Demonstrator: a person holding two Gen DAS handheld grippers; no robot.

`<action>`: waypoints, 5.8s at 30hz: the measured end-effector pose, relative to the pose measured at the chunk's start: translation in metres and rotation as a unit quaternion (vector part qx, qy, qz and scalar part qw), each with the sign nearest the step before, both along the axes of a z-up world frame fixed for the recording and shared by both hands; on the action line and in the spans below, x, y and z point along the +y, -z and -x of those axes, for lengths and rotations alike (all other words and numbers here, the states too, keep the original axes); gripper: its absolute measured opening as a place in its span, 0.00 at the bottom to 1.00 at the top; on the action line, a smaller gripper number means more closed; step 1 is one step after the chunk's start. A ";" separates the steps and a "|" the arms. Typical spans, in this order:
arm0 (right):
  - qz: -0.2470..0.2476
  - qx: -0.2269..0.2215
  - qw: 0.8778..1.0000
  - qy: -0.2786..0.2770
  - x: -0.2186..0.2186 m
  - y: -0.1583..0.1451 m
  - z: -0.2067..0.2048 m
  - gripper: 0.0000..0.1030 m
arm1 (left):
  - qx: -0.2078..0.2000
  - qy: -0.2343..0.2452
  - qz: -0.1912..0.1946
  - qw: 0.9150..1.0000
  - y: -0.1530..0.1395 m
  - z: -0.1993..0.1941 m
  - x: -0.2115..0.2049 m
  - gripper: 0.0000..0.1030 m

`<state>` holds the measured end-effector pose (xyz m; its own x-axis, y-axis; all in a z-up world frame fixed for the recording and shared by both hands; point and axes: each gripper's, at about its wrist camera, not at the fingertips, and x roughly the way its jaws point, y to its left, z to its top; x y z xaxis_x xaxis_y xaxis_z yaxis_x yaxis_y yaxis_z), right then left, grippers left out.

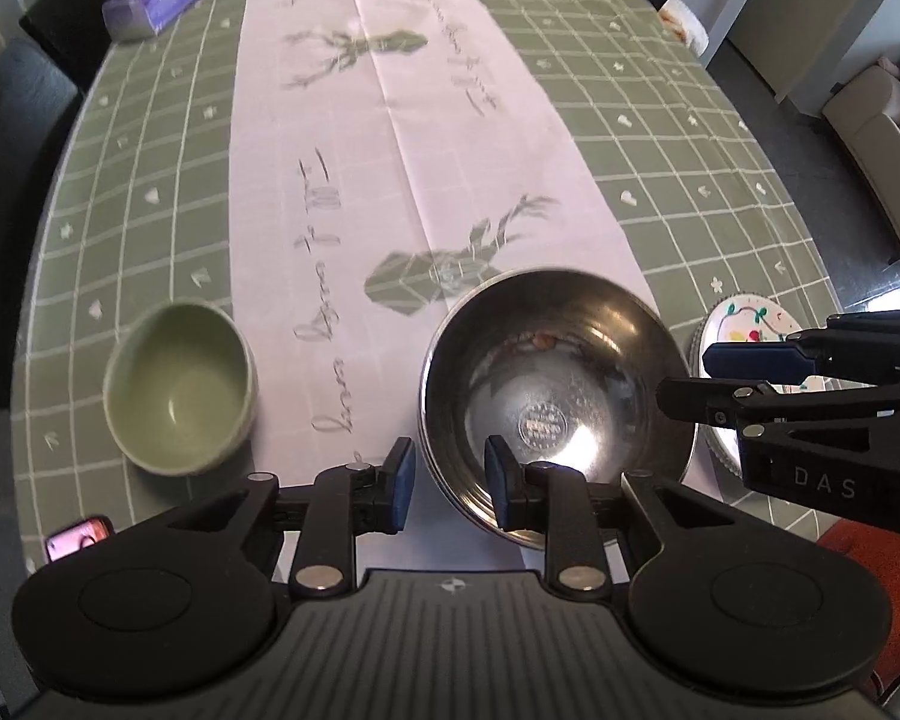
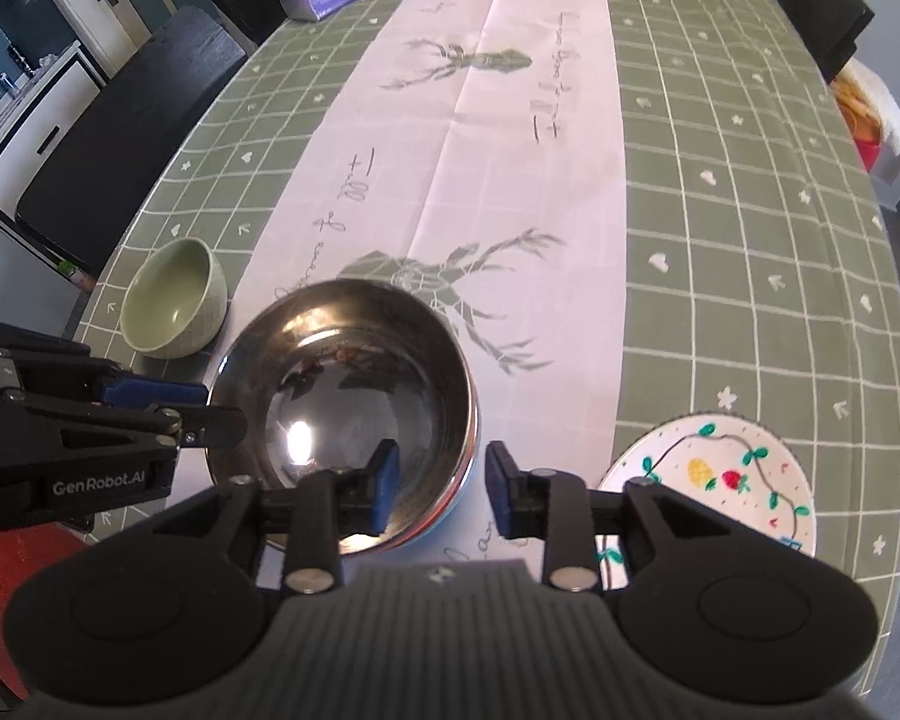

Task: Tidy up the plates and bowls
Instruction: 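Open the left gripper and release the orange bowl, then grasp the pale green bowl rim with the left gripper, then carry the green bowl with the left gripper onto the stacked bowls, then lower the pale green bowl into the stack, keeping the left gripper closed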

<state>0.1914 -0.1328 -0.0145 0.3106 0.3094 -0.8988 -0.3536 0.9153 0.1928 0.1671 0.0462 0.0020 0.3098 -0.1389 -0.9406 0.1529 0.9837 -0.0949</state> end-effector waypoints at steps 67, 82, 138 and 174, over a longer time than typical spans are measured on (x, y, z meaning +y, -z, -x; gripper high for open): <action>-0.064 0.119 0.991 -0.005 0.194 0.086 -0.078 0.08 | 0.017 -0.035 -0.016 0.999 0.079 -0.044 0.162 0.15; -0.092 0.075 0.993 -0.020 0.173 0.022 -0.066 0.08 | -0.022 -0.049 -0.020 0.998 0.010 -0.030 0.143 0.15; 0.007 0.064 0.998 -0.019 0.018 0.025 -0.026 0.05 | 0.076 0.019 -0.010 0.997 0.025 -0.020 -0.026 0.17; 0.035 0.049 0.998 -0.025 0.027 0.020 -0.028 0.11 | 0.044 0.027 -0.008 0.999 0.019 -0.017 -0.021 0.14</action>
<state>0.2198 -0.1057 -0.0342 0.2064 0.2571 -0.9441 -0.3818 0.9095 0.1643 0.1840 0.0255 -0.0169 0.2187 -0.1388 -0.9659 0.1978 0.9756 -0.0955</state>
